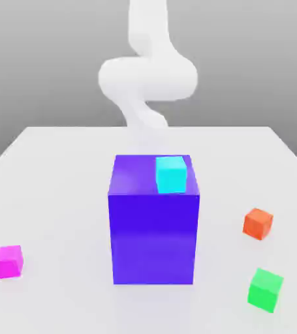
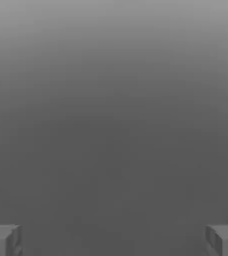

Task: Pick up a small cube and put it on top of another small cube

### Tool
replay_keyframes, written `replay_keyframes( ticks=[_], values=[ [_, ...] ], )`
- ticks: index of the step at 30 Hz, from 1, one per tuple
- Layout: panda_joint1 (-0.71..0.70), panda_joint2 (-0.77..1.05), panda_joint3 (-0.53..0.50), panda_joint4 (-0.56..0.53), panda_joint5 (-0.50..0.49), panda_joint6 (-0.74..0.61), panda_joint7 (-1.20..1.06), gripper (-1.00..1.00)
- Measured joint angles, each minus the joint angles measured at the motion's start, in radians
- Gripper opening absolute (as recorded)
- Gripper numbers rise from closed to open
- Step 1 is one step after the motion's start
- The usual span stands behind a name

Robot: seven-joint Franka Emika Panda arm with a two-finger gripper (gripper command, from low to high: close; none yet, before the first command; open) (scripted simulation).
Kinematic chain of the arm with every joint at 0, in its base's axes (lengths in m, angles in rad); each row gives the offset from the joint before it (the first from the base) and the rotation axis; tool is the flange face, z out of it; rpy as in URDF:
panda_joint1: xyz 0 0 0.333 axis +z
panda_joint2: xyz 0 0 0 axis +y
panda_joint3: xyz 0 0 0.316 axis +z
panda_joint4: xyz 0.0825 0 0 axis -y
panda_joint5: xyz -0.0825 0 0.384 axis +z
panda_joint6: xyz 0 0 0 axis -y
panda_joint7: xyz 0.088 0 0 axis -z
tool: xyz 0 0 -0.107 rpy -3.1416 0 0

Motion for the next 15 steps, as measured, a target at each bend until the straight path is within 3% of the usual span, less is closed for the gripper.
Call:
replay_keyframes(
  ticks=[15],
  values=[
    [-0.265,0.549,-0.130,-0.142,0.012,0.253,0.355,0.00]
  ],
)
